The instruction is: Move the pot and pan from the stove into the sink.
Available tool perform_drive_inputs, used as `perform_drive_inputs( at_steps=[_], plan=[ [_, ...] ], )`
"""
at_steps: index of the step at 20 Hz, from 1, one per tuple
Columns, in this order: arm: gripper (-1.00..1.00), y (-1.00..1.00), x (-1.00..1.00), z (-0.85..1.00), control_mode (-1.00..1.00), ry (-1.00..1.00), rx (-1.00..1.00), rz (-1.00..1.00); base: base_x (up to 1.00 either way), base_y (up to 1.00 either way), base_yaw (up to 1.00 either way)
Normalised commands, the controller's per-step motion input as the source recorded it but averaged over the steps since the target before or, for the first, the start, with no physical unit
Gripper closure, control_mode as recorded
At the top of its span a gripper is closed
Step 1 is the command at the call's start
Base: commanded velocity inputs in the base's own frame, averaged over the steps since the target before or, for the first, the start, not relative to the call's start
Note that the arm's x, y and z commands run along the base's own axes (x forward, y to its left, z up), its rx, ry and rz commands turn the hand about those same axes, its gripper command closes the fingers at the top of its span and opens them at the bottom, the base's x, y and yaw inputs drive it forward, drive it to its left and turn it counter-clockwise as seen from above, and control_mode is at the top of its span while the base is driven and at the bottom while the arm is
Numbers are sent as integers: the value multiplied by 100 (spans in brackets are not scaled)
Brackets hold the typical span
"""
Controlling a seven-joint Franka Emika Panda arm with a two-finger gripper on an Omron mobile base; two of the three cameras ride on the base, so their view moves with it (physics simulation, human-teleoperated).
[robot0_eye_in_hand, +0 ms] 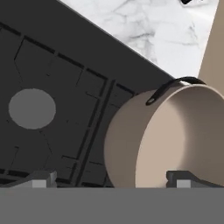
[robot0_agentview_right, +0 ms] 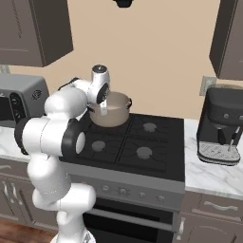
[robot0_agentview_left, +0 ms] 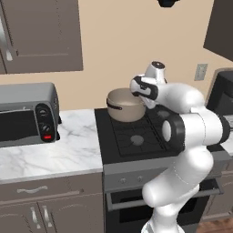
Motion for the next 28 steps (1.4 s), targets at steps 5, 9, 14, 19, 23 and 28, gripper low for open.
perform_drive_inputs(
  at_steps=[5, 9, 14, 19, 23, 28],
  plan=[
    [-100, 0, 51, -30, -100, 3, -5, 0, 0, 0, 0],
    [-100, 0, 40, -41, -100, 2, -6, 0, 0, 0, 0],
    [-100, 0, 37, -38, -100, 0, -5, 1, 0, 0, 0],
    [-100, 0, 35, -29, -100, 0, -4, 1, 0, 0, 0],
    [-100, 0, 26, -27, -100, 0, -4, 2, 0, 0, 0],
    [100, 0, 19, -22, -100, 0, -5, 2, 0, 0, 0]
  ],
)
